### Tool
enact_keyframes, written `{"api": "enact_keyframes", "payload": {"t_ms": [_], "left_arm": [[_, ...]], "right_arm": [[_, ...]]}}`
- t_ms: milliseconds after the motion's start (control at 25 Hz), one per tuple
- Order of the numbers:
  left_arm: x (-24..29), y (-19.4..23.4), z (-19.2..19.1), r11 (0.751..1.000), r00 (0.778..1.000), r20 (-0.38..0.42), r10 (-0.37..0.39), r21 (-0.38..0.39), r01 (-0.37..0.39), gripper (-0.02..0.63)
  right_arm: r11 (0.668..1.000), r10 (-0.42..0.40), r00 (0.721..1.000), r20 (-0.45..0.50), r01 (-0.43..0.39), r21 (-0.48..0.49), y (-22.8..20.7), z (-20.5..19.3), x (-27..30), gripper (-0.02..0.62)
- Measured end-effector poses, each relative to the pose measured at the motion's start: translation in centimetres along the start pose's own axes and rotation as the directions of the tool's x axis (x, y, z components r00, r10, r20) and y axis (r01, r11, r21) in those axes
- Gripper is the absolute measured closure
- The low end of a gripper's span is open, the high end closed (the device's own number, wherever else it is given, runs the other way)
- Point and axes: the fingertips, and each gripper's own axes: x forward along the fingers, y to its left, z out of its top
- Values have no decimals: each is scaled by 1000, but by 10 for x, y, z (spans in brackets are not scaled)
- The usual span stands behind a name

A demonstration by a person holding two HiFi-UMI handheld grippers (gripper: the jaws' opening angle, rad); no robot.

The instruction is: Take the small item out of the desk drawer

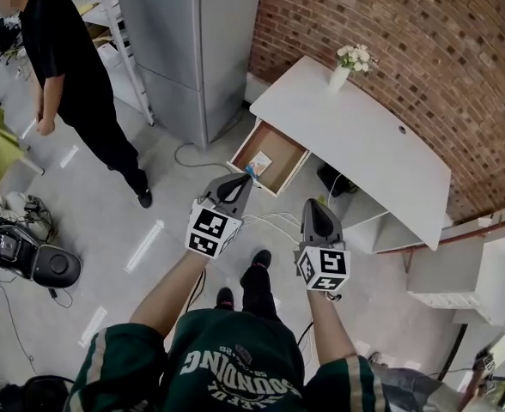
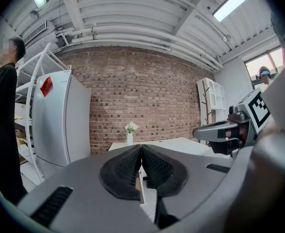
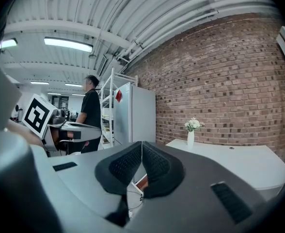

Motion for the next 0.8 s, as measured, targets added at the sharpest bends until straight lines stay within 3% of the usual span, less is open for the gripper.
{"api": "enact_keyframes", "payload": {"t_ms": [440, 800], "left_arm": [[90, 31, -1, 1000, 1000, -29, 0, 11, 1, 589], [162, 60, 13, 999, 998, -49, 37, 10, -36, 590]], "right_arm": [[1000, 24, 1000, 18, -24, -2, -51, 14, 85, 571], [996, 92, 996, 8, -92, 8, -96, 27, 162, 571]]}}
